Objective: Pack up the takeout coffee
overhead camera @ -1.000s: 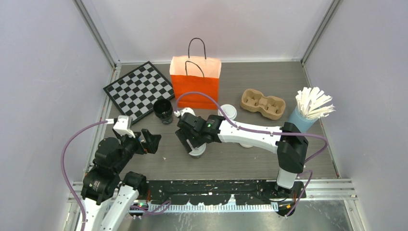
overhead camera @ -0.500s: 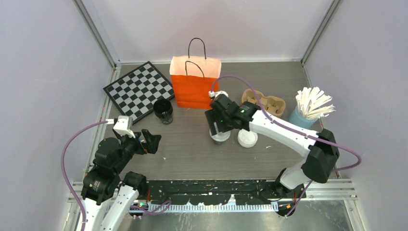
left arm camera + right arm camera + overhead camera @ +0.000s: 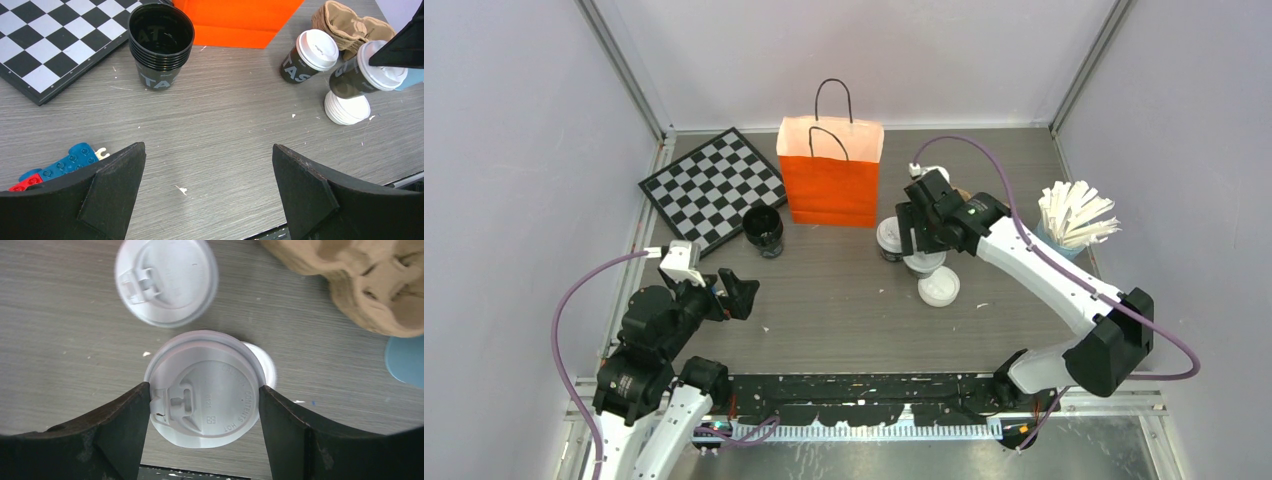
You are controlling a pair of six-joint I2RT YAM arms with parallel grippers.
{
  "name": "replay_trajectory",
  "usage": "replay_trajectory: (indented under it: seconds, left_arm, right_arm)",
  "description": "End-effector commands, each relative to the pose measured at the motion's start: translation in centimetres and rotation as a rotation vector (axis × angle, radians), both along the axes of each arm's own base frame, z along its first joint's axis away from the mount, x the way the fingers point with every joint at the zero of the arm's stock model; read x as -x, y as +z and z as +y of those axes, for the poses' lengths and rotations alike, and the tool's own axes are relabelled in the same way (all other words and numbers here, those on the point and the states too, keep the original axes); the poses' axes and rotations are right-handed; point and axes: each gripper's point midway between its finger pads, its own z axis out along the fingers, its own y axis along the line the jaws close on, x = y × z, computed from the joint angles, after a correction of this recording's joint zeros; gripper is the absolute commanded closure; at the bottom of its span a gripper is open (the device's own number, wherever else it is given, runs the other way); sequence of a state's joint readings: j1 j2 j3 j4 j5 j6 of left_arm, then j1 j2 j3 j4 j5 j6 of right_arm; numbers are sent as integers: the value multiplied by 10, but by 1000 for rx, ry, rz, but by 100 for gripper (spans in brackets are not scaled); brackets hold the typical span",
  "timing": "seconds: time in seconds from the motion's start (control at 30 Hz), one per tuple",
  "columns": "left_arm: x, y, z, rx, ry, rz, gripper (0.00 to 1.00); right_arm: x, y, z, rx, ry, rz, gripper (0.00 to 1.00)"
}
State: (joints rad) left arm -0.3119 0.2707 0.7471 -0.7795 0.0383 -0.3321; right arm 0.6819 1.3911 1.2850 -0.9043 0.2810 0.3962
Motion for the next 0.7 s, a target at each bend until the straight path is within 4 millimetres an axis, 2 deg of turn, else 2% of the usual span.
replay_trajectory:
  seconds: [0.0, 0.1, 0.27, 0.5, 0.67]
  left_arm:
    - [-3, 5, -1, -4, -8, -29, 0]
    - [-3, 5, -1, -5, -10, -27, 0]
    - [-3, 4, -2, -5, -13, -26, 0]
    - [-2, 5, -2, -4, -14, -27, 0]
    - [-2, 5, -2, -3, -14, -30, 0]
  right_arm:
    - [-14, 35, -31, 15, -69, -98, 26]
    - [-25, 38, -45, 7, -110, -107, 26]
    - [-43, 35, -46, -10, -114, -114, 26]
    - [-64, 20, -45, -38, -129, -75, 26]
    - [-73, 0, -49, -39, -145, -27, 25]
